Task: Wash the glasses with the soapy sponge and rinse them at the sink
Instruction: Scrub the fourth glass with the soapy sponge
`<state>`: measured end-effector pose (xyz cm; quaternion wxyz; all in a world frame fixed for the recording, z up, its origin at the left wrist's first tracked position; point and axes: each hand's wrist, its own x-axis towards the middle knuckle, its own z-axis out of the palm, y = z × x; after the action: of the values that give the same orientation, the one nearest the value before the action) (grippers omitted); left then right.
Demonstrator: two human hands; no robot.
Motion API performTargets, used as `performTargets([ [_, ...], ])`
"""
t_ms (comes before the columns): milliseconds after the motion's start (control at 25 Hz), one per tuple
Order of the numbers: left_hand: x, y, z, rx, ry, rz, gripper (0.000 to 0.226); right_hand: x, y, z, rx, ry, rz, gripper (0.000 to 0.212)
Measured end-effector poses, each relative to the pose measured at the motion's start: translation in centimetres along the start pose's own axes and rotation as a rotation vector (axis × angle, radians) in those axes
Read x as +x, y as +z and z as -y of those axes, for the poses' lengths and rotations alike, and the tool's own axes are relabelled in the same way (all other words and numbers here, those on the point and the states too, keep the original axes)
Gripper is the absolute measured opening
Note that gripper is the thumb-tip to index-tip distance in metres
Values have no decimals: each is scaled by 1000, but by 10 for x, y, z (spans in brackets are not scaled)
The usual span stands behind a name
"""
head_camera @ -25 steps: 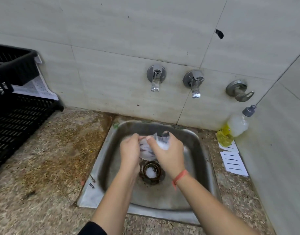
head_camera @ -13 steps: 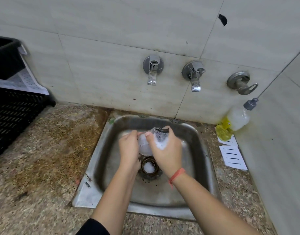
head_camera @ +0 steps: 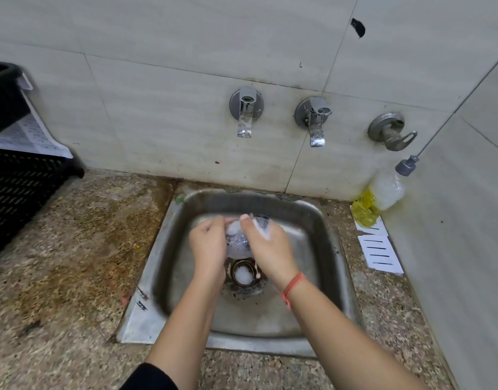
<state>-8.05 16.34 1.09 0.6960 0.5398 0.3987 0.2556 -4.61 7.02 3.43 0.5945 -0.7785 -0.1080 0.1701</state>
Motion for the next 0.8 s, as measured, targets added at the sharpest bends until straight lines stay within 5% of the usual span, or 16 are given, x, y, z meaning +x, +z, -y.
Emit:
performTargets([
  [80, -5, -3, 4, 151, 268, 39, 26, 4, -2, 6, 345, 265, 177, 18],
  [160, -4, -3, 8, 199, 329, 59, 20, 3, 1, 2, 289, 122, 90, 8],
  [200, 1, -1, 7, 154, 212, 74, 17, 1, 1, -3, 145, -76, -34, 7],
  [280, 7, 4, -7, -122, -309, 224, 19, -4, 3, -16, -185, -449, -102, 22],
  [360, 11, 8, -11, -255, -532, 313, 21, -10, 11, -25, -303, -509, -150, 28],
  [440, 7, 14, -5, -220, -321, 204, 9, 3, 17, -19, 34, -148, -275, 34],
  [520, 1, 15, 0, -153, 16, 126, 5, 22, 13, -9, 601, 412, -116, 41],
  [560, 0, 16, 3, -137, 86, 149, 7, 28, 10, -11, 693, 514, -53, 42],
  [640, 0, 16, 1, -249, -59, 222, 5, 27, 7, -16, 474, 342, -127, 39],
  [720, 0, 18, -7, -420, -463, 258, 24, 14, 9, -28, -2, -196, -300, 39],
  [800, 1, 17, -7, -462, -587, 276, 24, 4, 12, -39, -79, -339, -271, 44],
])
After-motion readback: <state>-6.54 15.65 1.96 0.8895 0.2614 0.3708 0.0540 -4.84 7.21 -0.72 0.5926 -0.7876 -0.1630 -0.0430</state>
